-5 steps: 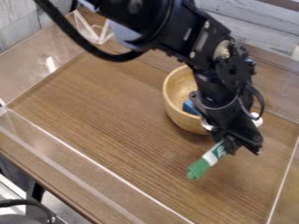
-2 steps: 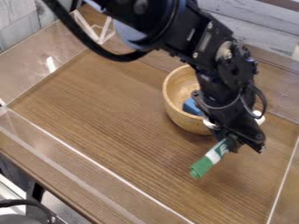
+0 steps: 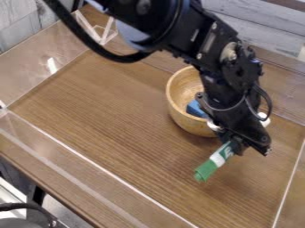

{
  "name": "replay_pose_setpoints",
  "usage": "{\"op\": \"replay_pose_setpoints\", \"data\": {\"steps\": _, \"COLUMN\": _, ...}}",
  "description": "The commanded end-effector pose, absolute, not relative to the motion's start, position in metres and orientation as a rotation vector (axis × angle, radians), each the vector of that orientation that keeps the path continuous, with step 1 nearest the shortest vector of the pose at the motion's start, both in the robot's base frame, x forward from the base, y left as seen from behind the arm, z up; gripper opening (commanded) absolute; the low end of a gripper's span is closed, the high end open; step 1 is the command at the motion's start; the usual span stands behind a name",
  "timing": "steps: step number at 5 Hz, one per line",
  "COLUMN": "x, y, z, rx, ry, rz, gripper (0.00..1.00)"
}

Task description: Put the green marker in the brown bowl

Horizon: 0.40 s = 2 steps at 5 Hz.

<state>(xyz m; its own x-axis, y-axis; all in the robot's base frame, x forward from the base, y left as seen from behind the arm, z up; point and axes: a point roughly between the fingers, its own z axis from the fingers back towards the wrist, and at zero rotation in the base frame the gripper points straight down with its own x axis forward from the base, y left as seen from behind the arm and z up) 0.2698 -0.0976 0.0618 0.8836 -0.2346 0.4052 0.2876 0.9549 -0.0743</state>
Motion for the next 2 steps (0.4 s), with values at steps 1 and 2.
{"op": "replay_pose_setpoints", "data": {"steps": 1, "x": 0.2780, "y": -0.1010, "z": 0.0752, "rx": -0.144, "ry": -0.453, "rz": -0.264, "gripper": 0.00}}
{"op": "replay_pose_setpoints", "data": {"steps": 2, "x": 0.2770, "y": -0.1015, "z": 0.0752, "rx": -0.145, "ry": -0.451, "rz": -0.263, "gripper": 0.00}}
